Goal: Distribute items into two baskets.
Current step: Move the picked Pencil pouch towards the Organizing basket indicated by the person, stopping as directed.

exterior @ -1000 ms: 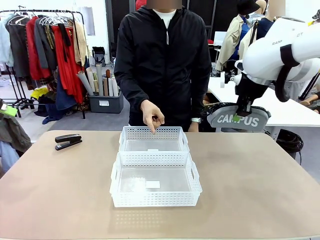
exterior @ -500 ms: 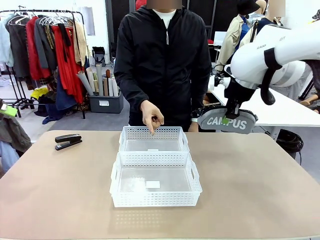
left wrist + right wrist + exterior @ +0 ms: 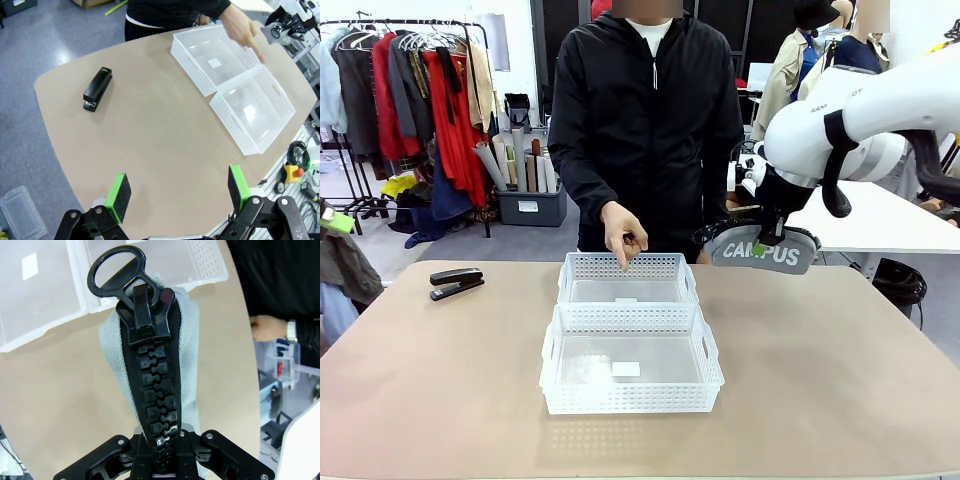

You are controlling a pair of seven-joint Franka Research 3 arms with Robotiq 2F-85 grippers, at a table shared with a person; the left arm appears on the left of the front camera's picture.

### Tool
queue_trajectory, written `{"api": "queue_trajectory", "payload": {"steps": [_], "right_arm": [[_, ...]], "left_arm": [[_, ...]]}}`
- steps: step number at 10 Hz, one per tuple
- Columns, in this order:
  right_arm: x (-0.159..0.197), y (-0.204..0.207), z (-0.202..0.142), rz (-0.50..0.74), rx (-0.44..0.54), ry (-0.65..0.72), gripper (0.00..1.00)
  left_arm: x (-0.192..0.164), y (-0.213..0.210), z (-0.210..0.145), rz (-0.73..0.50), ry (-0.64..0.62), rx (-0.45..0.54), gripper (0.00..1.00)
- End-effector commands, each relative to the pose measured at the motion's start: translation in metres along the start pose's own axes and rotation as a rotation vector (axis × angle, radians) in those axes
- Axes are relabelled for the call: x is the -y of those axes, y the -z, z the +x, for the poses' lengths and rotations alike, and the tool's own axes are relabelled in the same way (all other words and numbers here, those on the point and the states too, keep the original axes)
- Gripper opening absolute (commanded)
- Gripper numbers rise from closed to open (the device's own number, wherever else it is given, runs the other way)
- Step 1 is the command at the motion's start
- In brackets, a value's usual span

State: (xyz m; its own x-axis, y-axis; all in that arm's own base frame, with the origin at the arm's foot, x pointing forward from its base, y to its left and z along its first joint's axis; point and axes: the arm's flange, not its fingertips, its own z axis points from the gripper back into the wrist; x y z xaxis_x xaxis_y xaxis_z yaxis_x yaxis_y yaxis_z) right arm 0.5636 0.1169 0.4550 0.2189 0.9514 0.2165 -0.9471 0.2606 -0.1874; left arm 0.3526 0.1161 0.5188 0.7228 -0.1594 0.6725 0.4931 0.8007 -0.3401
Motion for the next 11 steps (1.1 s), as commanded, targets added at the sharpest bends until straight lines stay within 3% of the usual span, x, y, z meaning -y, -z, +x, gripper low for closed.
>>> {"api": "queue_trajectory", "payload": {"steps": [1,8,9,11], "right_arm": [[0.01,0.002,0.01,0.002,0.009,-0.002,0.0],[0.022,0.025,0.032,0.062,0.007,-0.051,0.0],[0.019,0.009,0.015,0.064,0.018,-0.049,0.0],[-0.006,-0.055,-0.057,0.079,-0.024,-0.014,0.0]], "left_arm": [[0.0,0.0,0.0,-0.001,0.001,0.001,1.0],[0.0,0.0,0.0,-0.001,0.001,0.001,1.0],[0.0,0.0,0.0,-0.001,0.001,0.001,1.0],[0.0,0.0,0.0,-0.001,0.001,0.001,1.0]]}}
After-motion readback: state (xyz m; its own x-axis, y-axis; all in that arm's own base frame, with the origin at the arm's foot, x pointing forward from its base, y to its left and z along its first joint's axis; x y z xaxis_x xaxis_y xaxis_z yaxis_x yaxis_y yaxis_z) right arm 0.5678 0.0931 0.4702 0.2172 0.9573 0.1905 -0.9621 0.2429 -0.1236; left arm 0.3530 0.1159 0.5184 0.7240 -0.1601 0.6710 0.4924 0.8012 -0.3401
